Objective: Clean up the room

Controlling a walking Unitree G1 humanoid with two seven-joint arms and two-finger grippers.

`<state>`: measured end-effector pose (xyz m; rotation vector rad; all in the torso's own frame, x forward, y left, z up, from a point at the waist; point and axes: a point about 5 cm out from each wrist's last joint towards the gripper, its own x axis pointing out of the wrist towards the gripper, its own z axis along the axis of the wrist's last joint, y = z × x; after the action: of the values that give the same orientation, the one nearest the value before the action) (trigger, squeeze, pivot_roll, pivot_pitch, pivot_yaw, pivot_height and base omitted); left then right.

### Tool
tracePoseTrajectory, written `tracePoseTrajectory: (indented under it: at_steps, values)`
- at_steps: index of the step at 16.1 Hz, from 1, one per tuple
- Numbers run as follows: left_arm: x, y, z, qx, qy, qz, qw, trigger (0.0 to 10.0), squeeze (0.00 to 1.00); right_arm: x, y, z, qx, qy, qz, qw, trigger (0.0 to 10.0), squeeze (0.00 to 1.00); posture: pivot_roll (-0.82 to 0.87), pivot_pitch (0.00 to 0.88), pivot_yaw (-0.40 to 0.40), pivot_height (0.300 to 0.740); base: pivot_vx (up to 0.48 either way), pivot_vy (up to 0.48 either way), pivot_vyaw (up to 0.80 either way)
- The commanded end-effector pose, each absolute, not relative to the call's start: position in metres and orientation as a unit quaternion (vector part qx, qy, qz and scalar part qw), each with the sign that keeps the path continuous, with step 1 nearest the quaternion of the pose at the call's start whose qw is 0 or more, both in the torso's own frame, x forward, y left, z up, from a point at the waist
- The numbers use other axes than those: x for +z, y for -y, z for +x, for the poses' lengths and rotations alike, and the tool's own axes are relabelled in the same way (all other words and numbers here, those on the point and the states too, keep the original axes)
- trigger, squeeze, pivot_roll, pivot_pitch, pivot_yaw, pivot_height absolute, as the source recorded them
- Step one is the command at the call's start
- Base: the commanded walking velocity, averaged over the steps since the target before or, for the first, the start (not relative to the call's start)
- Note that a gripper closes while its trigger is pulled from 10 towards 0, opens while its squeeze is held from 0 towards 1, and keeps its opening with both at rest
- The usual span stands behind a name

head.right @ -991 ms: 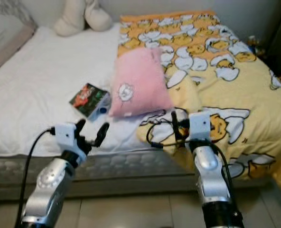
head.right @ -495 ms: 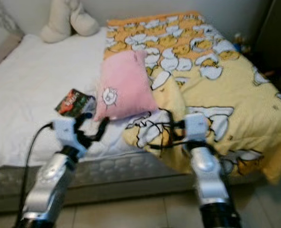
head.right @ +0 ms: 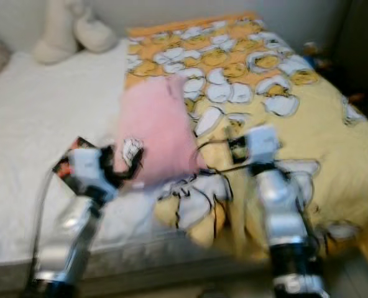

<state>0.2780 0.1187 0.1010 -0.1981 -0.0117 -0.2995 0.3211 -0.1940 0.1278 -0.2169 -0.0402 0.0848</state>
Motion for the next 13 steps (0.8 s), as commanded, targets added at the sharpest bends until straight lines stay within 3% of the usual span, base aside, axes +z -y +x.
tracePoseTrajectory:
  at_steps: [1,5,9,13]
  values:
    - [0.104,-0.134,0.287,-0.121,0.001,-0.086,0.989,10.0,0.00,0.135,0.184,0.330,0.065,0.022,-0.094,0.993,10.0,0.00,-0.17,0.000,0.123,0.740,0.000,0.000,0.00]
    - [0.104,-0.133,0.313,-0.120,-0.030,-0.091,0.988,10.0,0.00,0.143,0.177,0.339,0.089,0.010,-0.058,0.994,10.0,0.00,-0.16,0.000,0.125,0.740,0.000,0.000,0.00]
    - [0.109,-0.119,0.356,-0.147,-0.076,-0.167,0.972,10.0,0.00,0.142,0.178,0.358,0.065,-0.014,-0.013,0.998,10.0,0.00,-0.18,0.000,0.148,0.740,0.000,0.000,0.00]
    - [0.110,-0.131,0.372,-0.112,-0.092,-0.171,0.974,10.0,0.00,0.140,0.180,0.361,0.057,-0.033,0.036,0.997,10.0,0.00,-0.20,0.004,0.172,0.740,0.000,0.000,0.00]
